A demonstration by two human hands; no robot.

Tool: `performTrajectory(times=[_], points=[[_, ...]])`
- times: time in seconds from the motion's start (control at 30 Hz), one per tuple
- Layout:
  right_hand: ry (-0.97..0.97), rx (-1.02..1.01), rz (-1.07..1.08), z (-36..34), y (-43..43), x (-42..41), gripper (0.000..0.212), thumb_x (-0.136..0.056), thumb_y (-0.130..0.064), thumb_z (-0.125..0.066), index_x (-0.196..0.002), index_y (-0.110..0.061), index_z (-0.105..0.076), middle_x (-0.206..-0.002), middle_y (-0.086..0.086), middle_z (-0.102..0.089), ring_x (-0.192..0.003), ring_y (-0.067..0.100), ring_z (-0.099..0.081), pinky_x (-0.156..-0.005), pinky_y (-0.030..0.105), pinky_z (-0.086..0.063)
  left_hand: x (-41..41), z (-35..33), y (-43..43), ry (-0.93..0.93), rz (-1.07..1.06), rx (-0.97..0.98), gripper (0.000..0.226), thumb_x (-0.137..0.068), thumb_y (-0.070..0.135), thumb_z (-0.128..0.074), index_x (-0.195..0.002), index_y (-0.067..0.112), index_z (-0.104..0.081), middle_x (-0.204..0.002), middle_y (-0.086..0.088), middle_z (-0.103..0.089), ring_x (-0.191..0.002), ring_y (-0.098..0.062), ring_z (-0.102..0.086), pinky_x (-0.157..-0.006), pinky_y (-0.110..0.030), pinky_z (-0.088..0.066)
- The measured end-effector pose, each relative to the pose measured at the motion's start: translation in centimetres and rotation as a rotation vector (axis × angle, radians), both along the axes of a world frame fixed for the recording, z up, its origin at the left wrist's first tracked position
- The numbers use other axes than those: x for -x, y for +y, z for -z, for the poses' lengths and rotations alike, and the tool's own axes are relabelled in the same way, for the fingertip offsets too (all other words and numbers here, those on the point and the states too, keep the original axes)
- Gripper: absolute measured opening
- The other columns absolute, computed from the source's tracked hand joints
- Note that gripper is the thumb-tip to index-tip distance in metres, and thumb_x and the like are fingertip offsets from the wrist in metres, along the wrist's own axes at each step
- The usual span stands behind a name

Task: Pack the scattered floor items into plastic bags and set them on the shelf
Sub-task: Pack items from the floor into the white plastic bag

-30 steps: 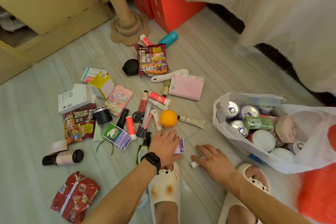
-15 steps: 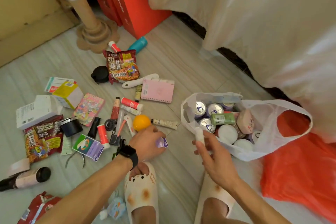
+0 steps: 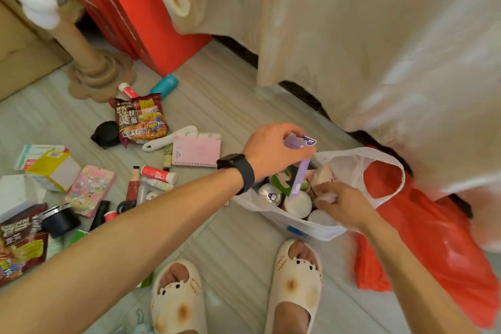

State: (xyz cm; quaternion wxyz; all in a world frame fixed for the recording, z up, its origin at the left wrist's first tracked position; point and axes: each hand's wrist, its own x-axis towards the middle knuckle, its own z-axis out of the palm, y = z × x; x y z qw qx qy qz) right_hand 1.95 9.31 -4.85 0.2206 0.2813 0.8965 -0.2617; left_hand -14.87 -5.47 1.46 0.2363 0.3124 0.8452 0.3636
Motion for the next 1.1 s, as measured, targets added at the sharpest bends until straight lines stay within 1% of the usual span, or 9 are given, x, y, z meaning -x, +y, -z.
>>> performTrajectory(times=[0.1,0.27,0.37,0.5,0.63,0.77,0.87,1.0,1.1], points=[[0.163,0.006,0.124,0.4,0.3,-0.6,0.037,-0.091,-0.034,-0.063,-0.128,-0.028,-0.06,-0.125,-0.002,-0.058,-0.103,0.02,-0.063,-0.085,0.031,-0.047,-0.3,1.6,3.2,0.047,0.064,0.129,0.042,-0.081,0.06,-0.067,-0.111,0.03,-0.065,-0.101,0.0,-0.063,-0.091,-0.02,-0.061,-0.073,-0.03,-0.05],[0.427,0.054,0.444,1.8,0.1,-2.4,0.03,-0.095,-0.032,-0.057,-0.122,-0.02,-0.063,-0.125,-0.002,-0.063,-0.111,0.013,-0.058,-0.086,0.025,-0.041,-3.4,5.5,4.9,0.069,0.236,0.415,0.057,-0.086,0.07,-0.05,-0.125,0.029,-0.051,-0.122,-0.008,-0.042,-0.096,-0.032,-0.059,-0.075,-0.036,-0.048],[0.471,-0.055,0.293,2.6,-0.5,-3.1,0.041,-0.096,-0.039,-0.055,-0.131,-0.018,-0.058,-0.135,0.001,-0.058,-0.124,0.017,-0.05,-0.099,0.028,-0.037,-4.4,7.4,3.7,0.281,0.423,0.42,0.061,-0.09,0.063,-0.05,-0.136,0.024,-0.043,-0.142,-0.009,-0.036,-0.12,-0.034,-0.05,-0.089,-0.042,-0.046],[0.29,-0.16,-0.065,4.4,-2.0,-3.7,0.064,-0.095,-0.059,-0.03,-0.151,-0.029,-0.033,-0.159,0.002,-0.029,-0.149,0.024,-0.018,-0.119,0.048,-0.022,-4.3,9.9,0.8,0.537,0.712,0.442,0.059,-0.097,0.053,-0.039,-0.149,0.025,-0.032,-0.159,-0.007,-0.022,-0.146,-0.026,-0.02,-0.116,-0.048,-0.021],[0.1,-0.089,-0.054,4.6,-1.9,-3.3,0.06,-0.101,-0.055,-0.02,-0.156,-0.036,-0.005,-0.164,-0.009,-0.003,-0.151,0.016,0.003,-0.121,0.046,-0.004,-3.4,9.3,-0.6,0.53,0.662,0.483,0.06,-0.101,0.05,-0.034,-0.154,0.03,-0.019,-0.162,-0.007,-0.015,-0.148,-0.025,-0.014,-0.118,-0.048,-0.013],[0.298,-0.099,-0.043,2.7,-1.6,-3.1,0.058,-0.099,-0.05,-0.037,-0.151,-0.024,-0.035,-0.16,-0.001,-0.026,-0.15,0.018,-0.015,-0.122,0.04,-0.015,-1.9,7.1,-3.9,0.608,0.547,0.287,0.057,-0.093,0.032,-0.052,-0.147,0.026,-0.036,-0.157,-0.005,-0.028,-0.144,-0.025,-0.026,-0.117,-0.05,-0.024],[0.418,-0.102,-0.03,0.1,-3.1,-2.0,0.057,-0.094,-0.04,-0.055,-0.146,-0.019,-0.044,-0.155,-0.001,-0.036,-0.145,0.018,-0.027,-0.118,0.034,-0.021,-1.4,6.2,-9.0,0.585,0.24,0.154,0.056,-0.092,0.031,-0.053,-0.146,0.027,-0.038,-0.158,-0.004,-0.029,-0.141,-0.024,-0.029,-0.115,-0.044,-0.025],[0.551,-0.06,-0.213,-2.1,-7.9,0.1,0.057,-0.092,-0.057,-0.048,-0.142,-0.028,-0.049,-0.15,-0.011,-0.043,-0.139,0.011,-0.038,-0.112,0.026,-0.029,-0.1,7.8,-17.2,0.408,-0.191,0.319,0.062,-0.094,0.041,-0.048,-0.151,0.029,-0.028,-0.161,-0.002,-0.018,-0.145,-0.023,-0.023,-0.118,-0.04,-0.023],[0.631,-0.008,-0.426,-2.0,-11.8,2.1,0.053,-0.092,-0.053,-0.05,-0.137,-0.027,-0.054,-0.147,-0.01,-0.046,-0.135,0.01,-0.043,-0.11,0.025,-0.034,0.0,10.5,-22.6,0.269,-0.344,0.516,0.071,-0.089,0.048,-0.048,-0.152,0.025,-0.026,-0.16,-0.01,-0.019,-0.146,-0.031,-0.021,-0.117,-0.045,-0.023]])
